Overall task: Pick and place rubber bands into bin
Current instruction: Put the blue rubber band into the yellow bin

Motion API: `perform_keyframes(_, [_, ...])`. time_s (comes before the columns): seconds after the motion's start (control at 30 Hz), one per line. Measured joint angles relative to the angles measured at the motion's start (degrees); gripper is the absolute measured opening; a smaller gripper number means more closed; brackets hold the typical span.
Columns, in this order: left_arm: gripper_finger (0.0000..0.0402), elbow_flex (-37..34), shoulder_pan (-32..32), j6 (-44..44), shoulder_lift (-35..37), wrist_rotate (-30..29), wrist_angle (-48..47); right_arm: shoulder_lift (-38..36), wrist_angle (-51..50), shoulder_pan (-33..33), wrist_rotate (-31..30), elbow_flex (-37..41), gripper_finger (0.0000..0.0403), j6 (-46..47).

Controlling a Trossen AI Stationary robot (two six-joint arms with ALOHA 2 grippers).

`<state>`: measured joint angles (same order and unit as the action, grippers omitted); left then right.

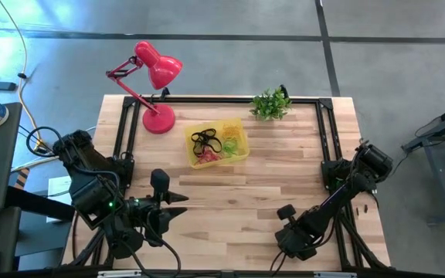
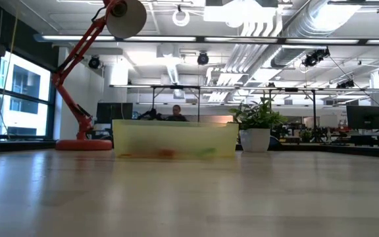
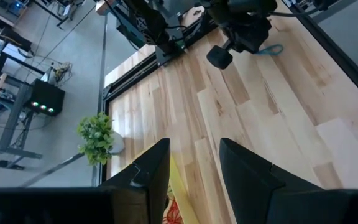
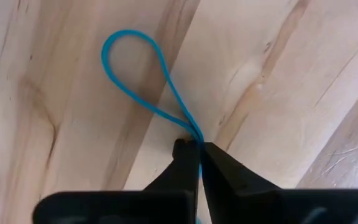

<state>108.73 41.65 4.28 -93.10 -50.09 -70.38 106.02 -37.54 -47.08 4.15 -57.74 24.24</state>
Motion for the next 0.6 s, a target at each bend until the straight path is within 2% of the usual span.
perform_keyframes(0.27, [0.0129,0.0,0.0,0.5,0.0,0.0,0.0,-1.5,-0.5,-0.2,-2.6,-0.2,0.0004,2.8])
perform_keyframes(0.6, [0.0129,0.0,0.0,0.5,0.0,0.1,0.0,-8.5,-1.4,2.1,-11.7,-0.1,0.0001,9.2])
